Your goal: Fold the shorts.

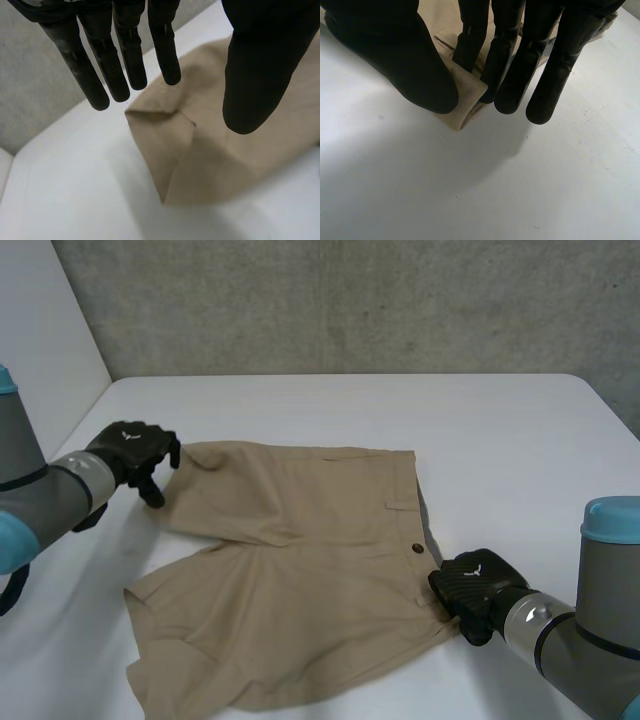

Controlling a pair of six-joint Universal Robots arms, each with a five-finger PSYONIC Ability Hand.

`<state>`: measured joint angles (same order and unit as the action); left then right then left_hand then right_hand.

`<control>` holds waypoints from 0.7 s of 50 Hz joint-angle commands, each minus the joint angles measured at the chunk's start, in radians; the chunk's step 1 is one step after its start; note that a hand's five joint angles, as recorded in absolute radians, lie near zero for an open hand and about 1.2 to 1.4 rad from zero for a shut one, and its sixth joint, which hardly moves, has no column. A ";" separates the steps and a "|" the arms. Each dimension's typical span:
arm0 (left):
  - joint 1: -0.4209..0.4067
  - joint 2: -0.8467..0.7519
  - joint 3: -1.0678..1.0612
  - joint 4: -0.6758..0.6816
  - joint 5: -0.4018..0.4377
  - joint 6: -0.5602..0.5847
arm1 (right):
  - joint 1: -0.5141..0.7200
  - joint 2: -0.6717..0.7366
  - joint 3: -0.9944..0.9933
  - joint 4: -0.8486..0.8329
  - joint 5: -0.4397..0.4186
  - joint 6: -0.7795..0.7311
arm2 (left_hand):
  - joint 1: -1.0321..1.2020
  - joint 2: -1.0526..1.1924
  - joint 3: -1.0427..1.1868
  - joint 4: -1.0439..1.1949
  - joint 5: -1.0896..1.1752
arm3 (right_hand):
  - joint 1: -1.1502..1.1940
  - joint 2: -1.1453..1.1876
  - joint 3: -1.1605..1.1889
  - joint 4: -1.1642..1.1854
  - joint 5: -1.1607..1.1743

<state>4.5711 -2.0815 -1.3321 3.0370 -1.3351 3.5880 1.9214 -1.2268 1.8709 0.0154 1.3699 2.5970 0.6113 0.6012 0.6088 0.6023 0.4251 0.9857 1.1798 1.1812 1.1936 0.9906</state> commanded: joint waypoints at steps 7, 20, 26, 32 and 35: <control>-0.023 -0.195 0.157 0.006 0.053 0.005 | 0.001 0.000 0.002 0.000 0.000 0.000 | 0.063 0.073 0.066 0.072 0.075 | 0.411 0.216 0.215 0.203 0.231; -0.007 -0.241 0.174 -0.121 0.050 0.141 | 0.001 0.001 0.002 0.000 0.000 -0.001 | 0.326 0.336 0.329 0.335 0.338 | 0.411 0.216 0.215 0.203 0.231; 0.003 -0.236 0.177 -0.122 0.014 0.133 | 0.001 0.001 0.002 0.000 0.002 -0.001 | 0.785 0.795 0.787 0.794 0.797 | 0.411 0.216 0.215 0.203 0.231; 0.017 -0.177 0.102 -0.095 -0.045 0.101 | 0.002 0.000 0.004 0.000 0.002 -0.001 | 0.785 0.795 0.787 0.794 0.797 | 0.411 0.216 0.215 0.203 0.231; 0.020 -0.140 0.035 -0.064 -0.050 0.091 | 0.005 0.000 0.004 0.000 0.002 -0.001 | 0.785 0.795 0.787 0.794 0.797 | 0.411 0.216 0.215 0.203 0.231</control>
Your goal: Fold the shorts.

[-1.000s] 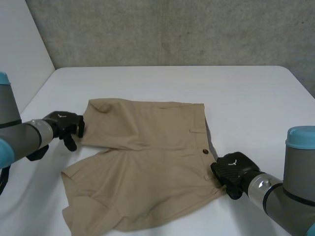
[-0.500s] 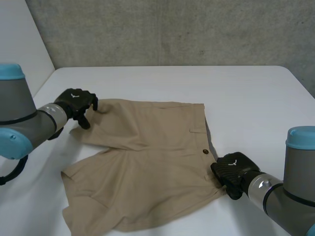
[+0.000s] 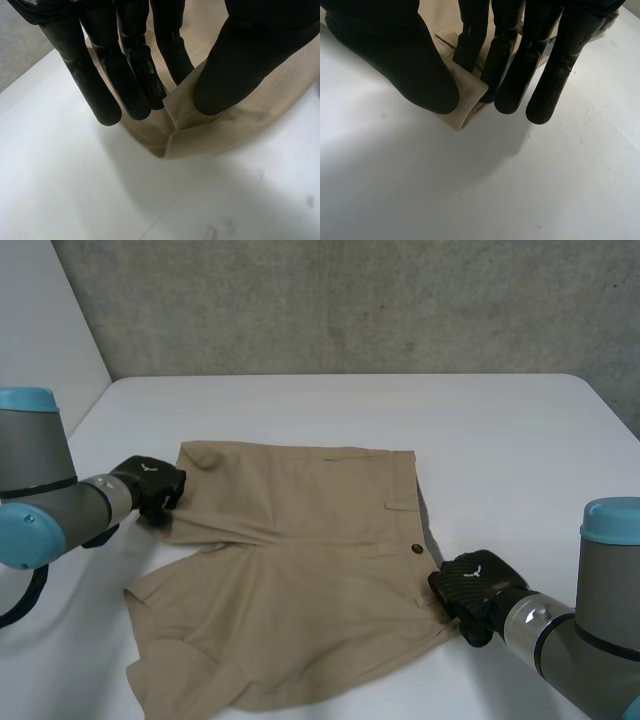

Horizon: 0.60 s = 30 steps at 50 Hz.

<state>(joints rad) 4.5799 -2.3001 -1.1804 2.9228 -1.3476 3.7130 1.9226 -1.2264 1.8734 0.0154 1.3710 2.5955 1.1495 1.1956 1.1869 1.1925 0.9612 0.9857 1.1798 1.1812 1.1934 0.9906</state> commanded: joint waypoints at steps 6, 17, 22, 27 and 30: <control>0.011 0.142 -0.229 0.113 -0.048 -0.041 | 0.007 -0.001 0.001 0.000 -0.001 0.002 | 0.247 0.201 0.209 0.204 0.261 | 0.411 0.216 0.215 0.203 0.231; 0.001 0.177 -0.305 0.274 -0.235 -0.041 | 0.012 -0.005 0.001 0.002 -0.001 0.002 | 0.247 0.201 0.209 0.204 0.261 | 0.411 0.216 0.215 0.203 0.231; -0.010 0.179 -0.315 0.277 -0.252 -0.038 | 0.012 -0.008 0.003 0.002 -0.003 0.003 | 0.192 0.146 0.155 0.149 0.206 | 0.411 0.216 0.215 0.203 0.231; -0.030 0.201 -0.349 0.277 -0.240 -0.038 | 0.013 -0.012 0.003 0.002 -0.003 0.003 | -0.497 -0.544 -0.535 -0.540 -0.484 | 0.411 0.216 0.215 0.203 0.231; -0.050 0.238 -0.363 0.279 -0.237 -0.036 | 0.019 -0.016 -0.002 0.002 -0.003 0.009 | -0.691 -0.738 -0.729 -0.734 -0.678 | 0.411 0.216 0.215 0.203 0.231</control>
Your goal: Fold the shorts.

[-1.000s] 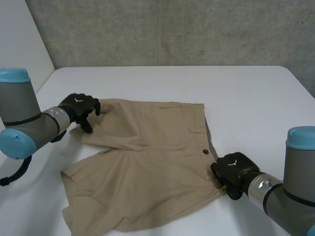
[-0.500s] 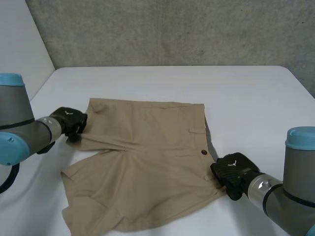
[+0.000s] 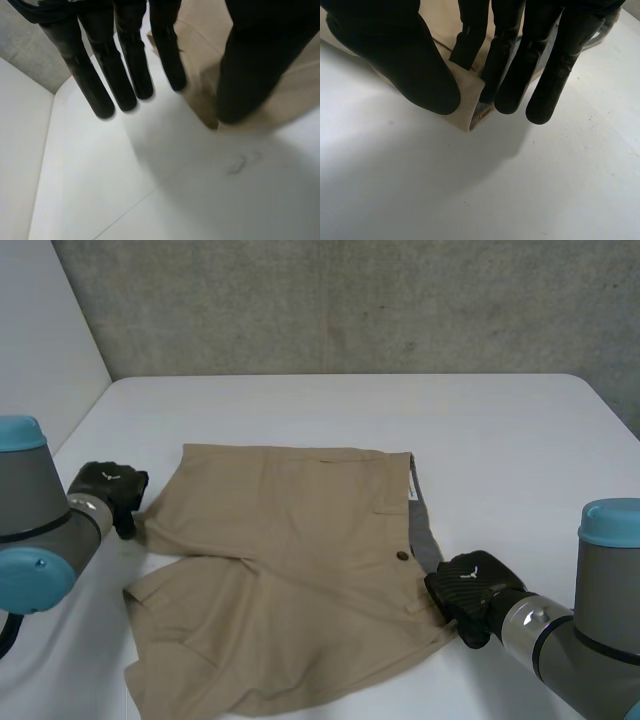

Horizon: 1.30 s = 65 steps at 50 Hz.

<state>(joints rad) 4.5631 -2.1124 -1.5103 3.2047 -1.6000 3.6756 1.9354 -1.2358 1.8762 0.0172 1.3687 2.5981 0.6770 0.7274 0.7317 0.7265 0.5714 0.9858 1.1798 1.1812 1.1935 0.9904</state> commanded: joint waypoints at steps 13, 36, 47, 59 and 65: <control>-0.065 0.282 -0.189 0.000 0.012 -0.008 | 0.030 -0.071 -0.003 -0.002 -0.002 0.011 | -0.334 -0.385 -0.389 -0.384 -0.403 | 0.410 0.216 0.215 0.203 0.231; -0.239 0.549 -0.470 -0.121 0.023 -0.244 | 0.008 -0.166 0.123 -0.011 -0.200 -0.208 | -0.305 -0.355 -0.360 -0.354 -0.374 | -0.314 -0.508 -0.509 -0.521 -0.493; -0.248 0.589 -0.519 -0.123 0.043 -0.261 | -0.024 -0.111 0.141 -0.108 -0.204 -0.214 | -0.305 -0.355 -0.360 -0.354 -0.374 | -0.284 -0.478 -0.480 -0.492 -0.463; -0.256 0.643 -0.536 -0.143 0.083 -0.264 | -0.027 -0.067 0.115 -0.166 -0.203 -0.202 | -0.305 -0.355 -0.360 -0.354 -0.374 | 0.410 0.216 0.215 0.203 0.231; -0.288 0.677 -0.536 -0.172 0.080 -0.266 | -0.012 -0.062 0.028 -0.163 -0.185 -0.178 | -0.305 -0.355 -0.360 -0.354 -0.374 | 0.410 0.216 0.215 0.203 0.231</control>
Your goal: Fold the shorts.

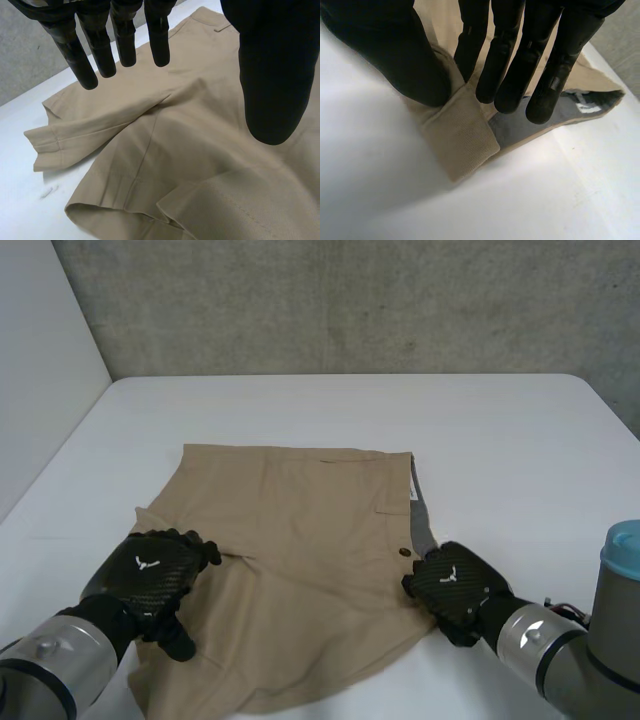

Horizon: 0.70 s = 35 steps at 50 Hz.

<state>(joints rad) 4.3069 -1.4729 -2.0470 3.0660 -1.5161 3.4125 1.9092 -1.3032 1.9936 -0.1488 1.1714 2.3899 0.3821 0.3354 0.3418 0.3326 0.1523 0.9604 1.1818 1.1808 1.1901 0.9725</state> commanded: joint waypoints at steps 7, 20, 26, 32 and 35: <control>-0.093 0.054 0.001 -0.055 -0.032 -0.001 | 0.103 0.071 -0.240 0.028 0.096 0.196 | 0.034 0.081 0.074 0.083 0.089 | 0.436 0.214 0.215 0.206 0.249; -0.191 -0.003 0.008 -0.096 -0.193 -0.128 | 0.192 0.209 -0.458 0.176 0.266 0.307 | 0.052 0.098 0.092 0.101 0.107 | 0.436 0.214 0.215 0.206 0.249; -0.239 -0.061 0.013 -0.093 -0.204 -0.180 | 0.200 0.220 -0.475 0.175 0.275 0.310 | 0.063 0.110 0.104 0.113 0.119 | 0.436 0.214 0.215 0.206 0.249; -0.289 -0.122 0.028 -0.095 -0.205 -0.214 | 0.211 0.239 -0.499 0.173 0.286 0.360 | 0.098 0.145 0.139 0.148 0.154 | 0.436 0.214 0.215 0.206 0.249; -0.308 -0.138 0.033 -0.092 -0.211 -0.216 | 0.212 0.248 -0.512 0.173 0.301 0.373 | 0.104 0.151 0.145 0.154 0.160 | 0.436 0.214 0.215 0.206 0.249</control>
<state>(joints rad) 4.0427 -1.5627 -2.0275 2.9714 -1.7237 3.2121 2.1169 -1.0735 1.5047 0.0273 1.4528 2.7246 0.3860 0.3979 0.3992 0.3999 0.2278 0.9739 1.1818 1.1808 1.1917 0.9939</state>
